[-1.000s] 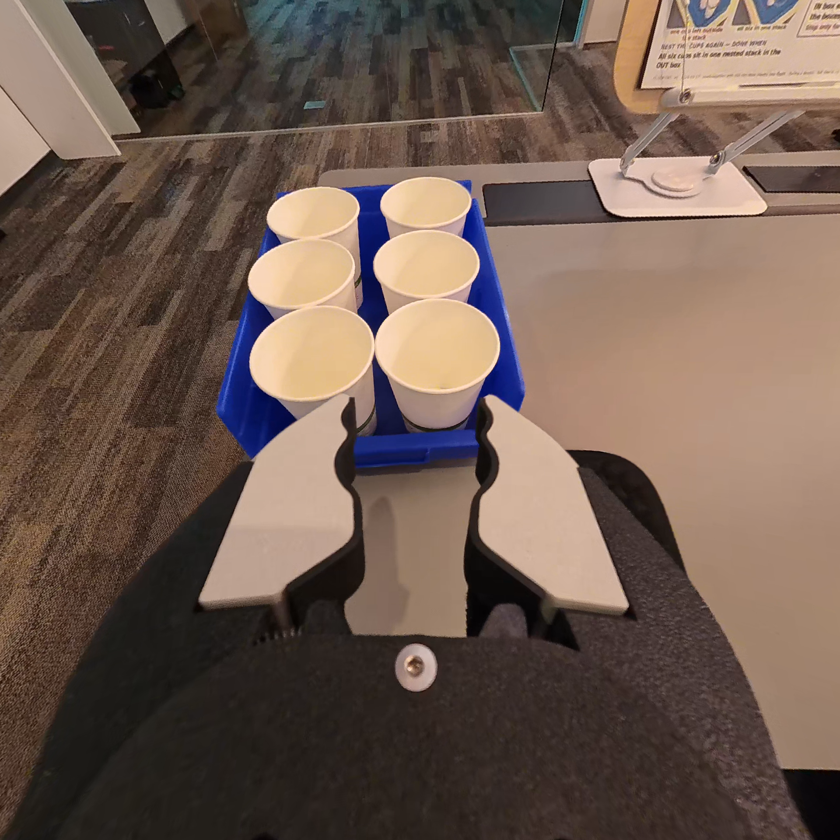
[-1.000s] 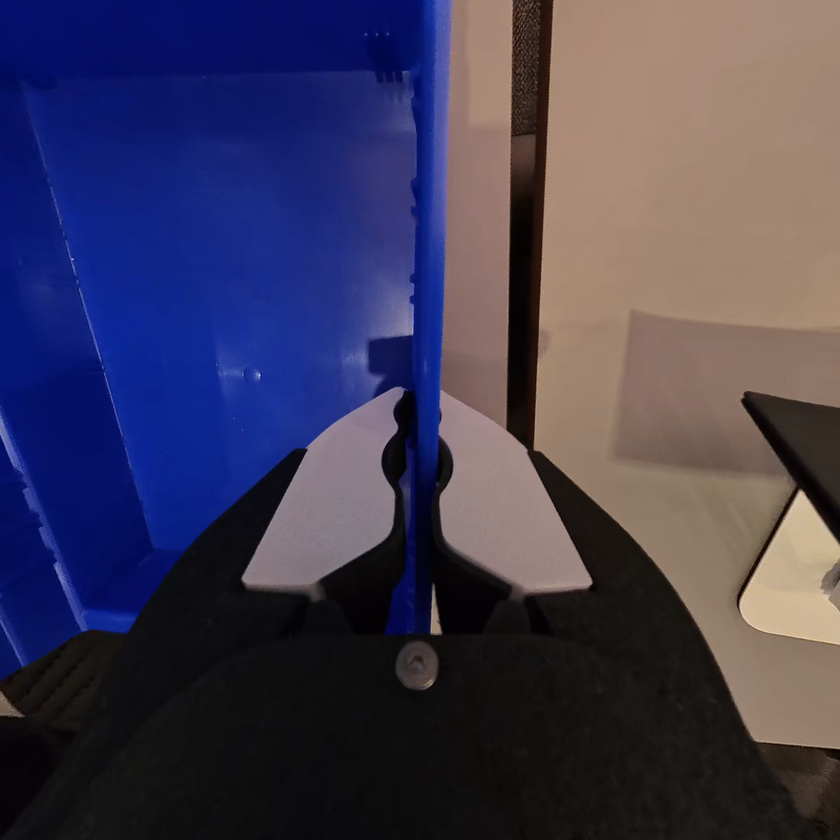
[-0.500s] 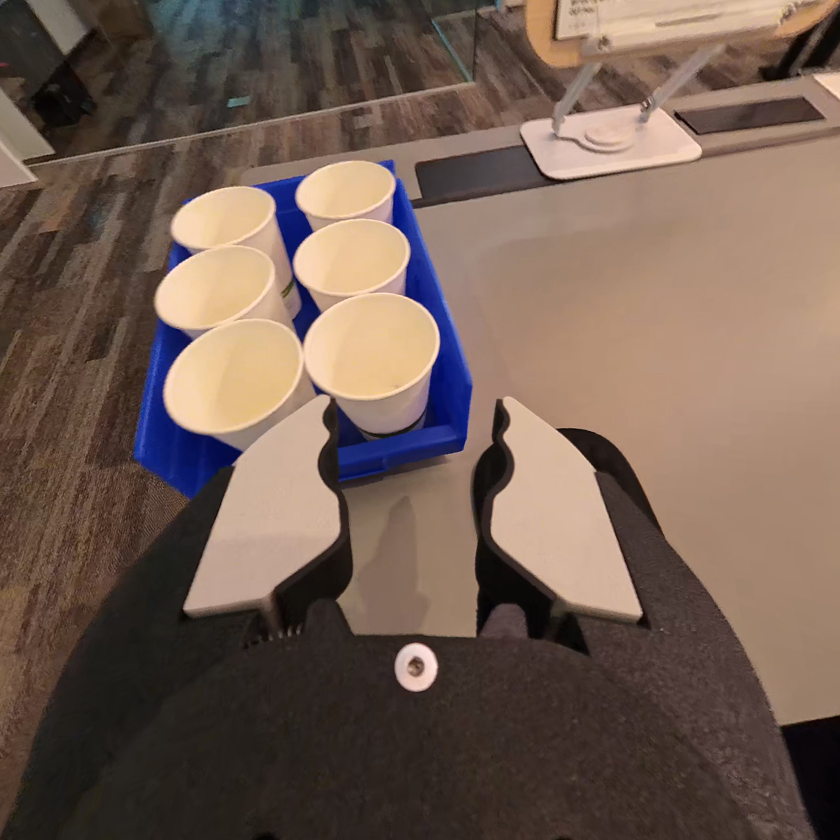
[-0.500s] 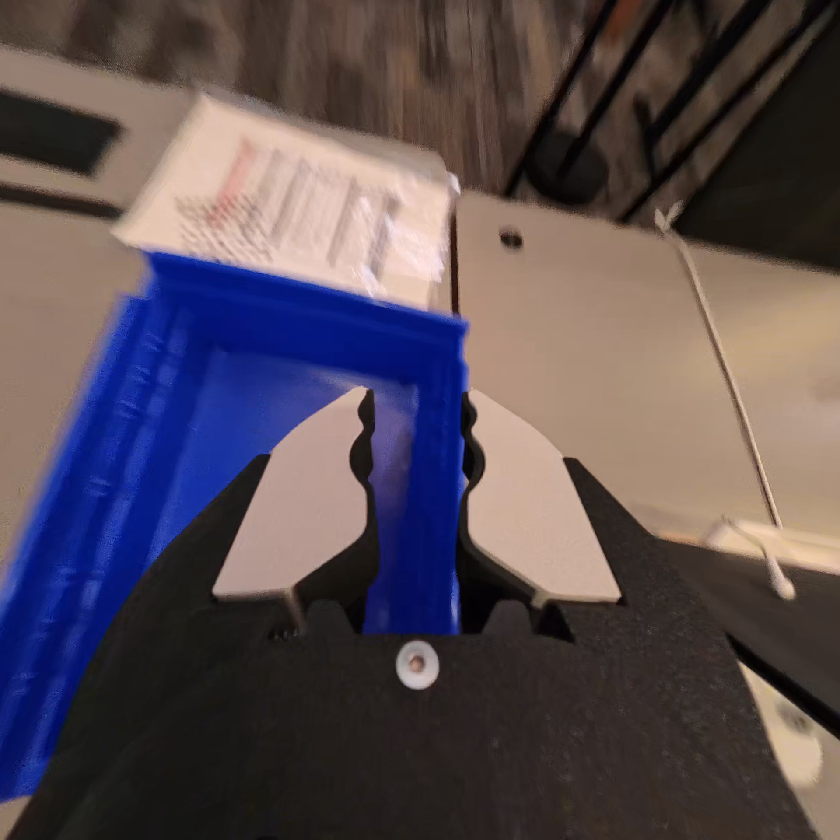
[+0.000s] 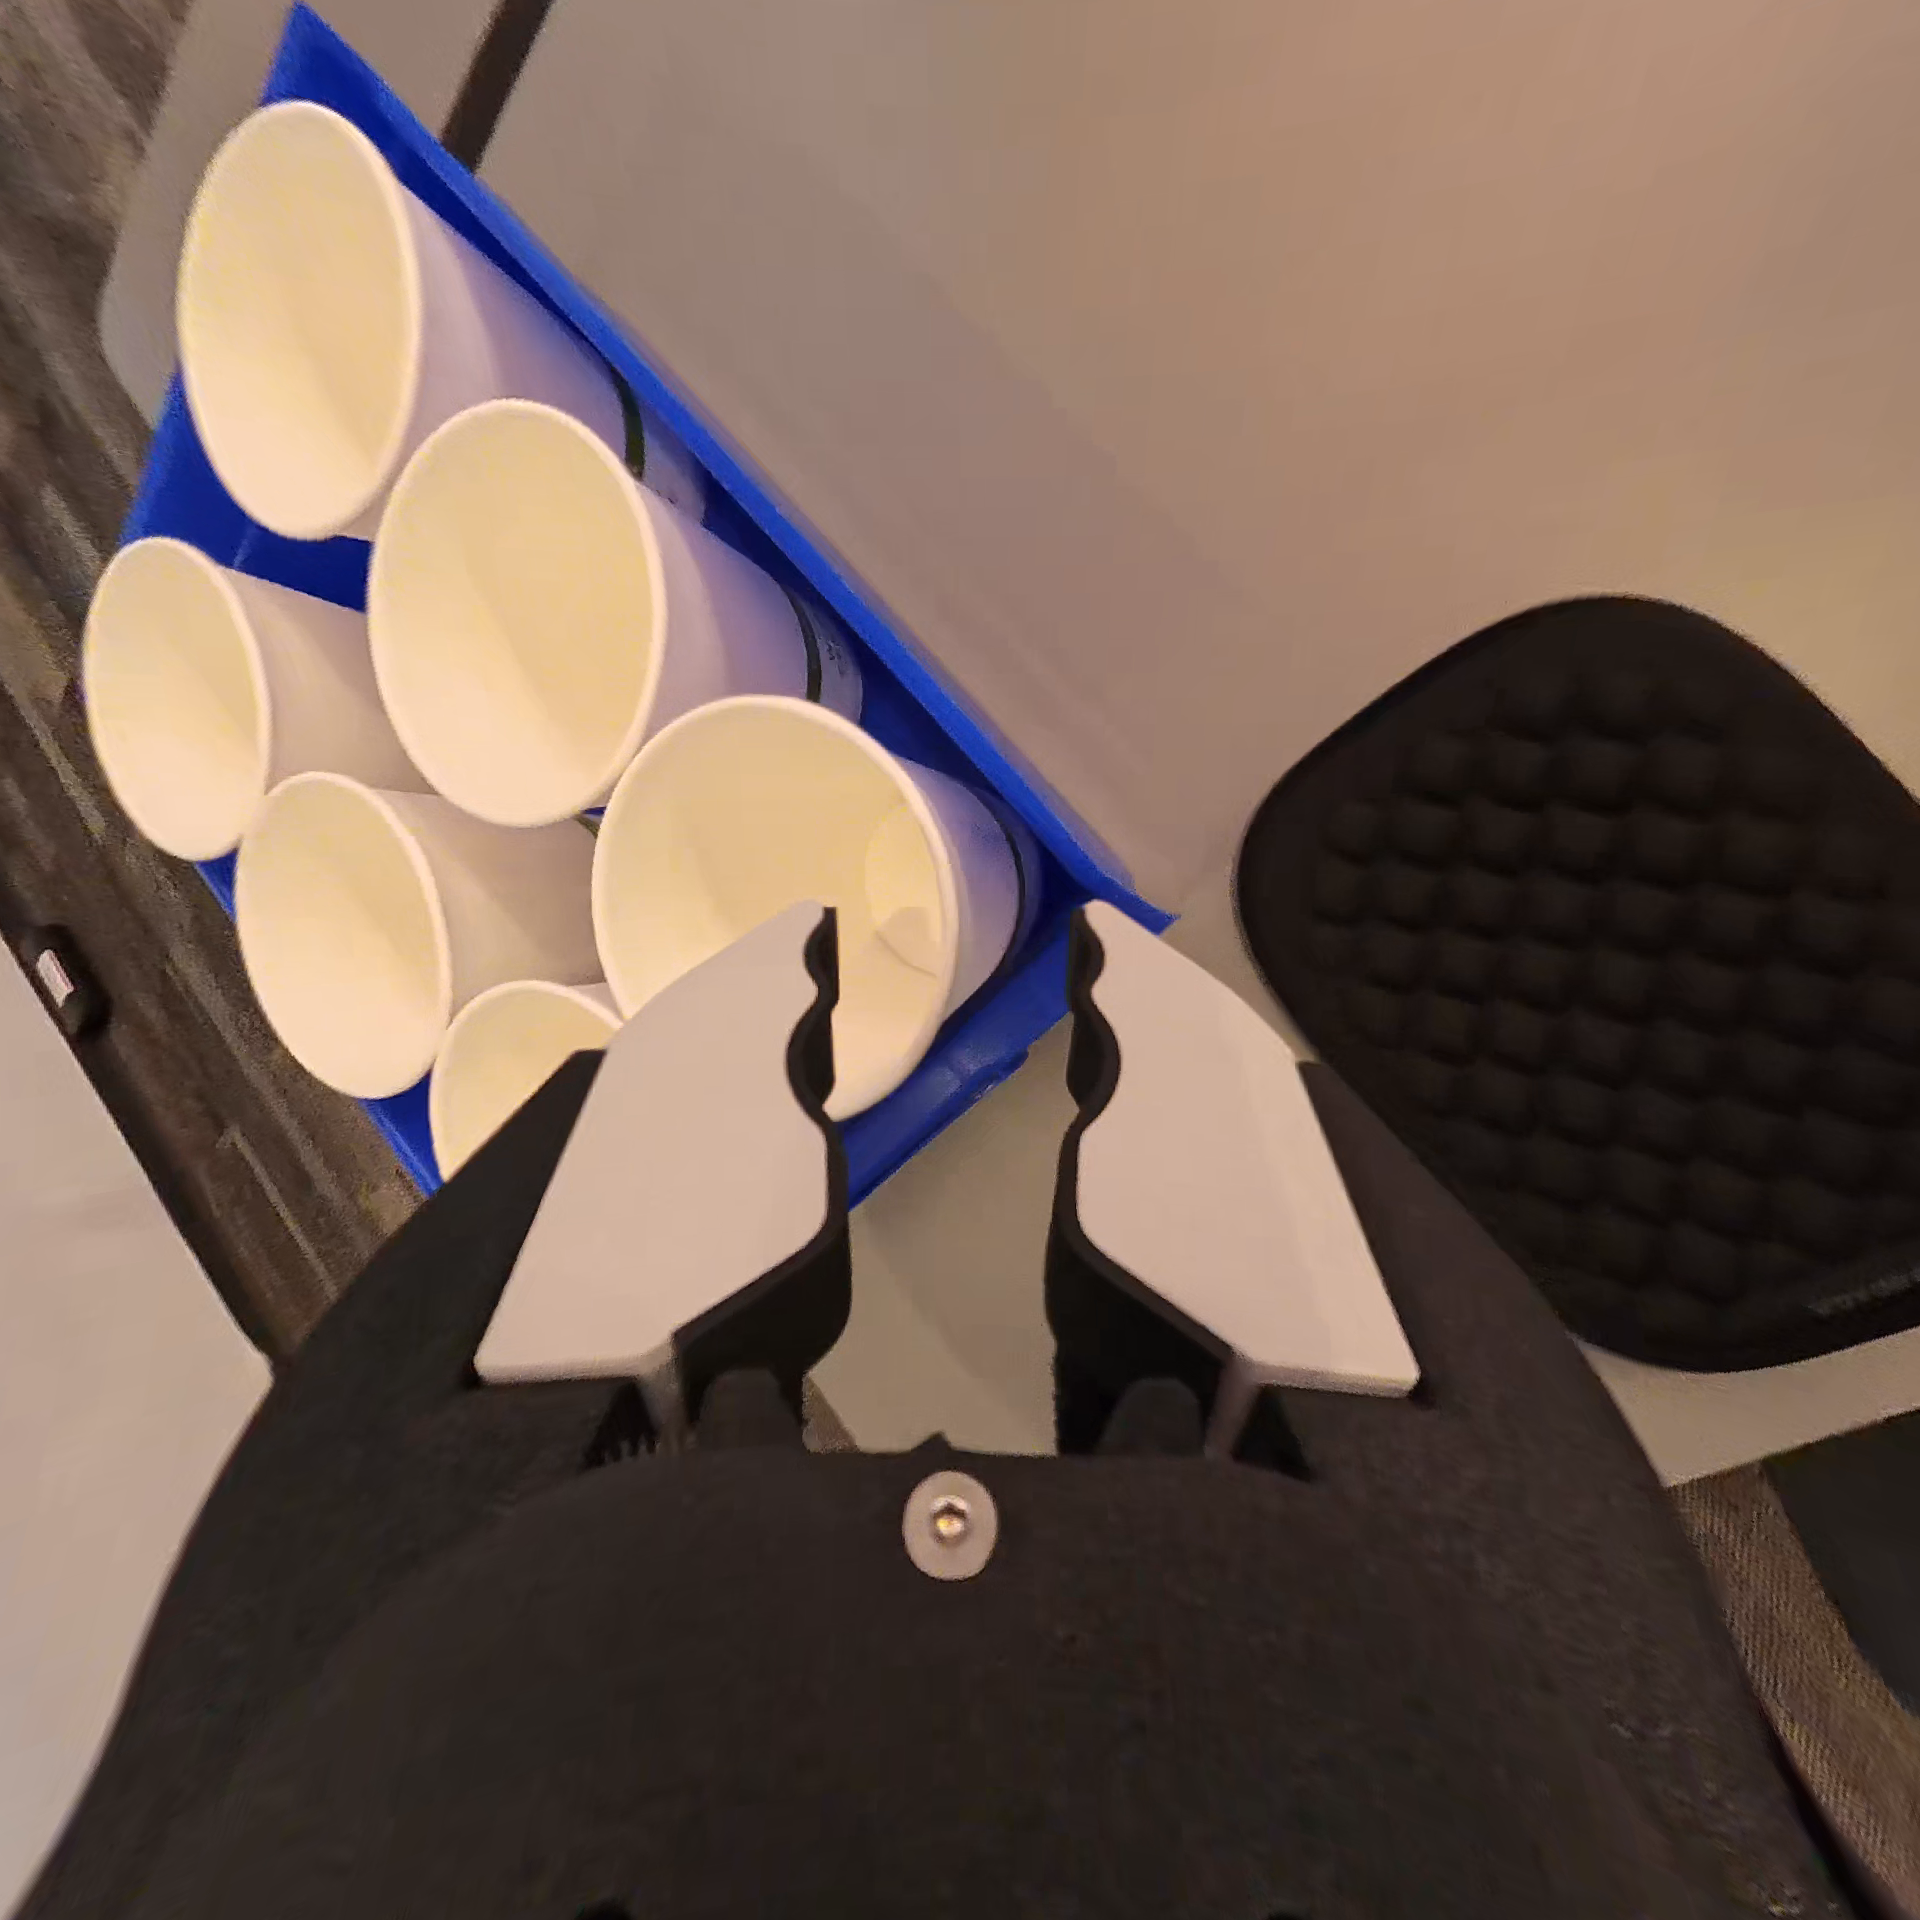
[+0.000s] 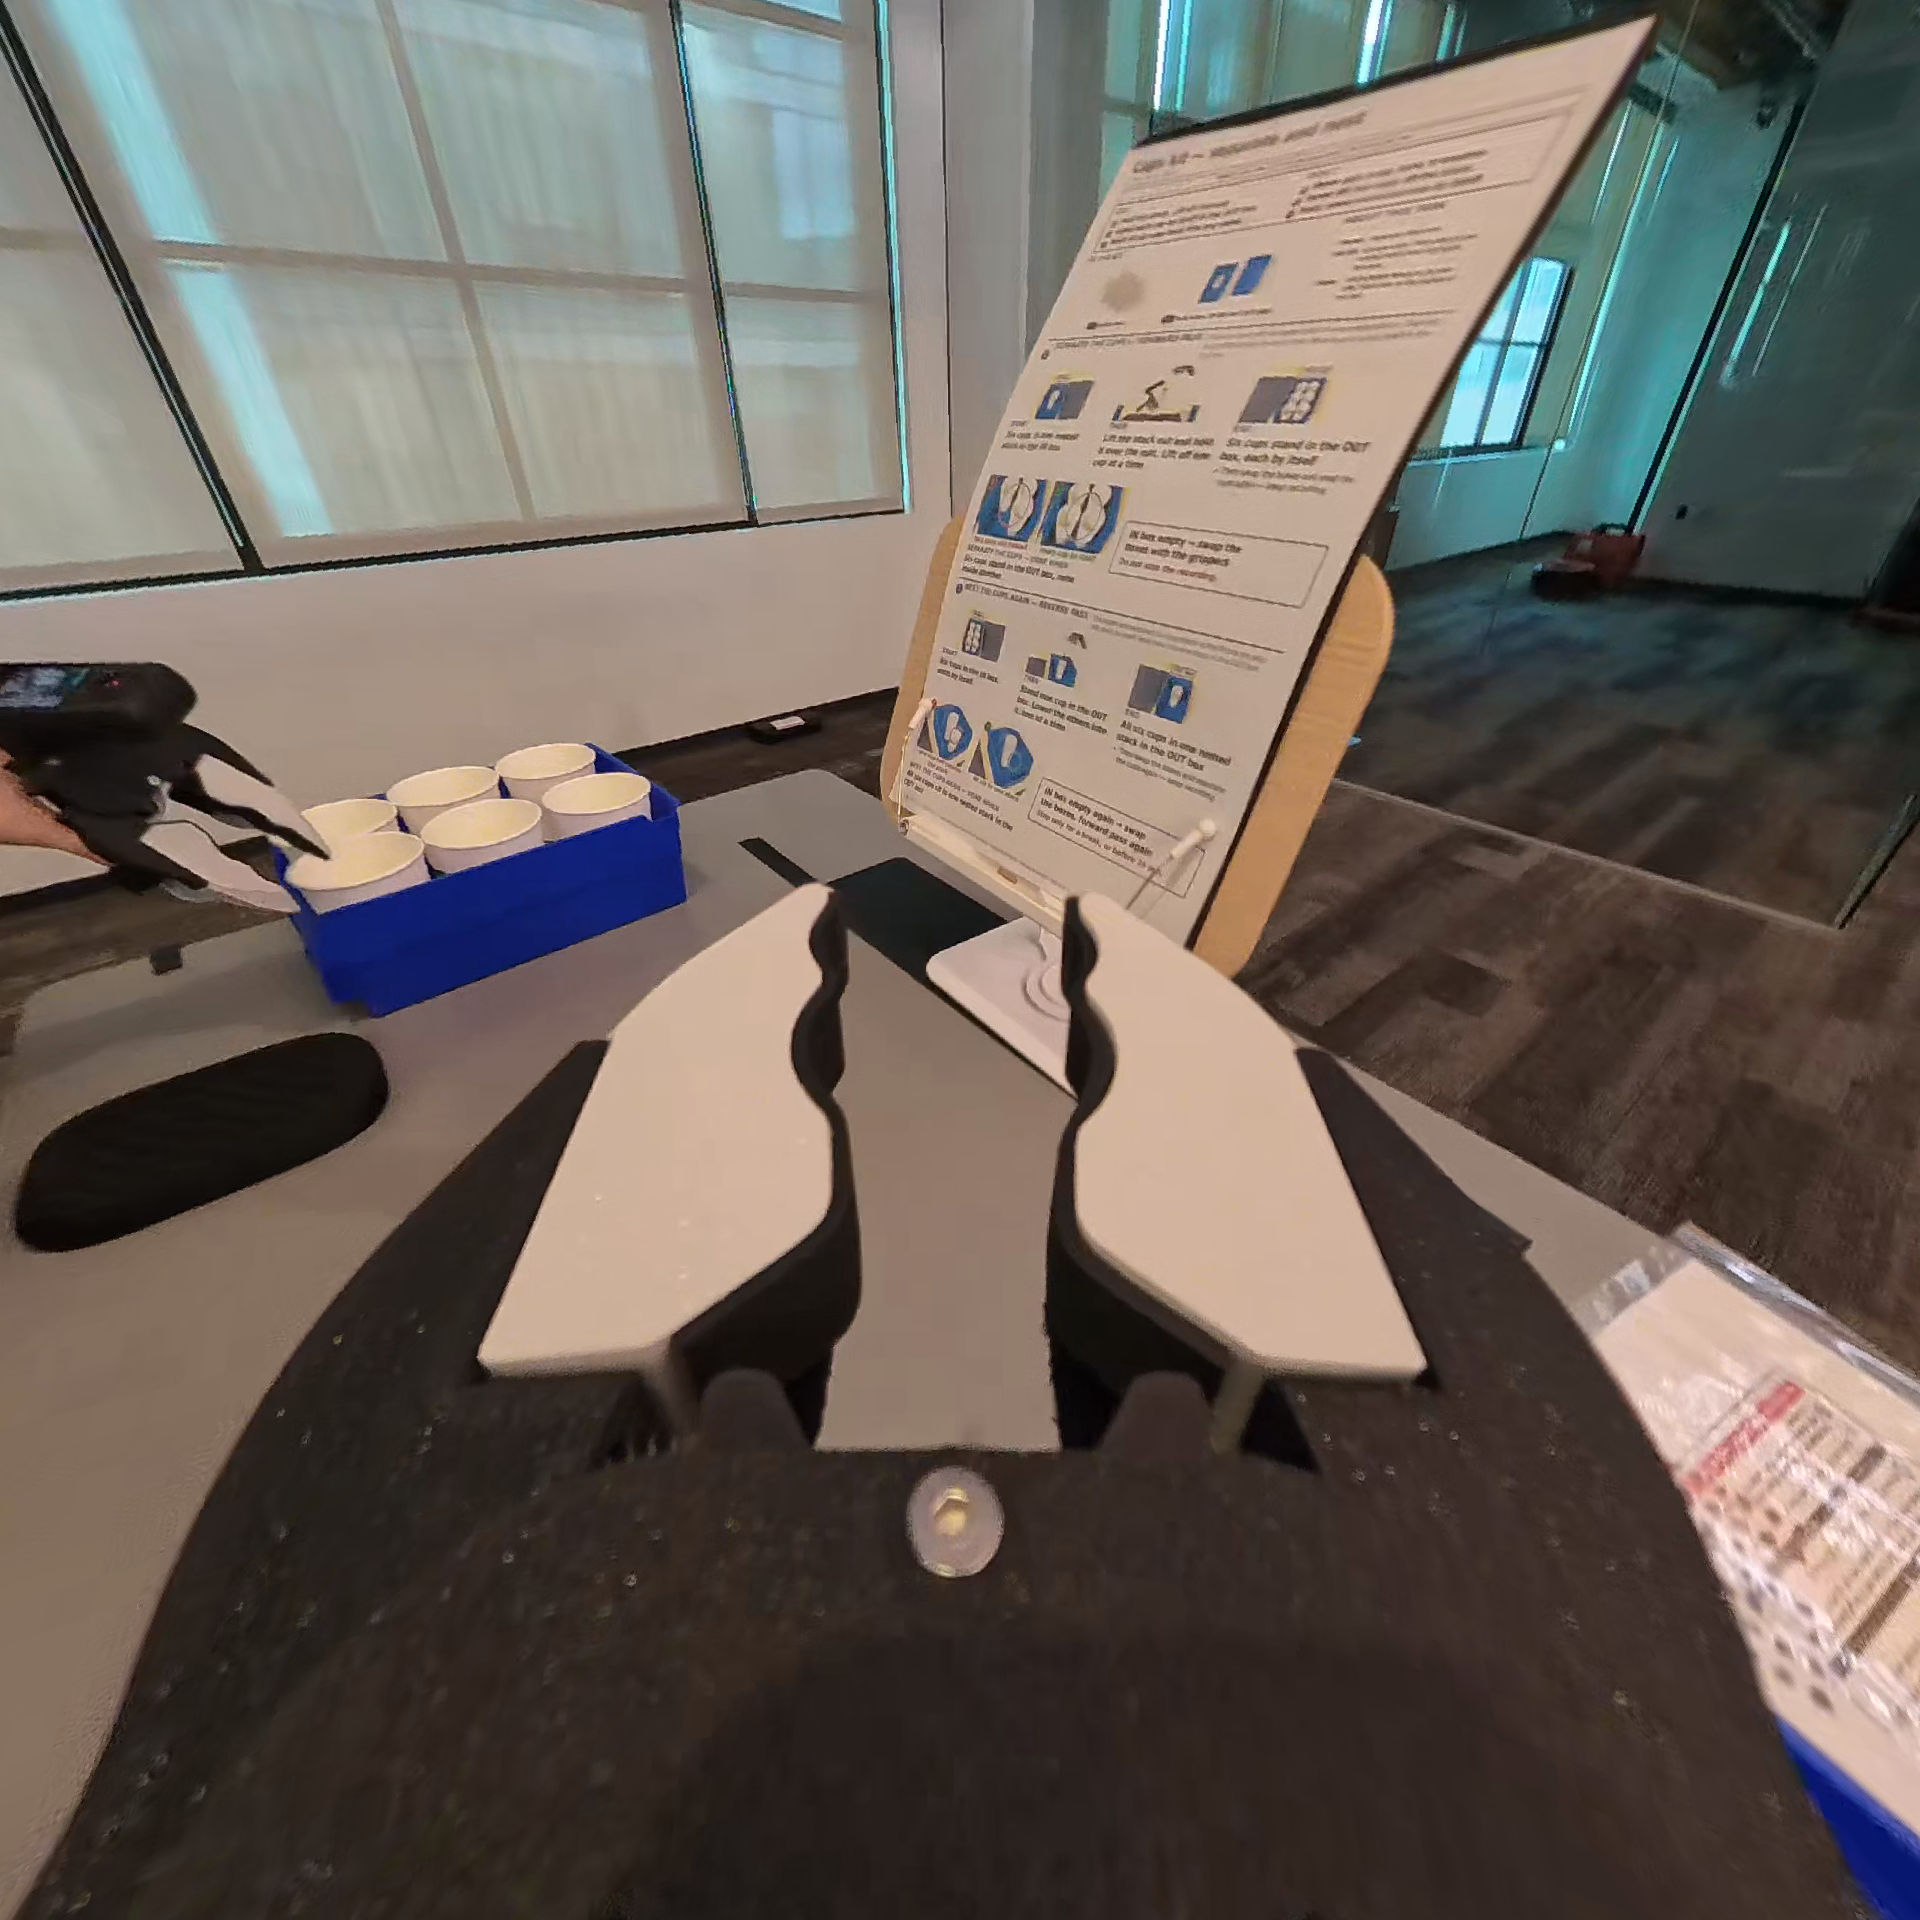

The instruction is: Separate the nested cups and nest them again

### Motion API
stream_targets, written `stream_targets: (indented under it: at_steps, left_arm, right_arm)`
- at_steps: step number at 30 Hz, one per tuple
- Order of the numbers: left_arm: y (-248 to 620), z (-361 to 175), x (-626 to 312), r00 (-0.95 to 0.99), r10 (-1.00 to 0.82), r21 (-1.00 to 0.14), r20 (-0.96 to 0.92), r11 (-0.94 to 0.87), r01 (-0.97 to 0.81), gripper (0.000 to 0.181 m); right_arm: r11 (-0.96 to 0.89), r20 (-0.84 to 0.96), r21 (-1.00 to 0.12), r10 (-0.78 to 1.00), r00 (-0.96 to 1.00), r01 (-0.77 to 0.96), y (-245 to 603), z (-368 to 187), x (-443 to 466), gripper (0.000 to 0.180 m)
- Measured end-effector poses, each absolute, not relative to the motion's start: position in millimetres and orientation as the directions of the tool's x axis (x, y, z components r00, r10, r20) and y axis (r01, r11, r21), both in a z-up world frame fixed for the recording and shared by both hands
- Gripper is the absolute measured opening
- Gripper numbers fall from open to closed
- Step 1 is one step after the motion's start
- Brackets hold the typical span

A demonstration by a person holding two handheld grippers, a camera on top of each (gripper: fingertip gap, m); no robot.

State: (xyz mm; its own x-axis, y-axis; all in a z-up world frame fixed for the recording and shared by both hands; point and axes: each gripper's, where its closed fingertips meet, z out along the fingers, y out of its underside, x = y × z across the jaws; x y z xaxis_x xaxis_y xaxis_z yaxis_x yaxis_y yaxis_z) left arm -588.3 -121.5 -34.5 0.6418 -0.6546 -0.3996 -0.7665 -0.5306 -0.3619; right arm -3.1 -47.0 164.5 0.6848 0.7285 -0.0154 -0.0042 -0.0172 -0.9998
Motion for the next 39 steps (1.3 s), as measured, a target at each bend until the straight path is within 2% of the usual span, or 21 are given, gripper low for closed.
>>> stream_targets:
  at_steps: [6, 13, 16, 23, 29, 33, 39]
  left_arm:
    - [-115, -59, -605, 0.604, -0.707, -0.212, -0.369, -0.569, -0.795, 0.038]
    - [-113, -76, -604, 0.592, -0.745, -0.145, -0.308, -0.578, -0.803, 0.014]
    - [-115, -73, -600, 0.609, -0.748, -0.165, -0.265, -0.587, -0.793, 0.002]
    - [-129, -37, -603, 0.574, -0.762, -0.127, -0.298, -0.565, -0.816, 0.0]
    - [-132, 27, -575, 0.455, -0.792, -0.152, -0.407, -0.433, -0.889, 0.0]
    - [-130, 72, -510, 0.351, -0.844, -0.262, -0.406, -0.261, -0.929, 0.0]
    - [-136, 92, -394, 0.122, -0.925, -0.36, -0.361, 0.018, -0.933, 0.0]
  right_arm:
    - [-0.042, -0.021, -0.999, 0.786, 0.618, 0.02, -35, 127, -31, 0.039]
    - [-0.142, -0.025, -0.982, 0.752, 0.658, 0.125, -17, 91, -23, 0.036]
    - [-0.163, -0.033, -0.976, 0.761, 0.648, 0.142, -16, 83, -26, 0.034]
    - [-0.077, 0.092, -0.967, 0.784, 0.614, 0.243, -16, 83, -57, 0.035]
    - [0.055, 0.143, -0.985, 0.803, 0.579, 0.166, -19, 97, -77, 0.036]
    - [0.039, 0.063, -0.997, 0.9, 0.432, 0.065, -33, 96, -98, 0.038]
    - [0.038, 0.07, -0.993, 0.952, 0.299, 0.11, -59, 93, -152, 0.038]
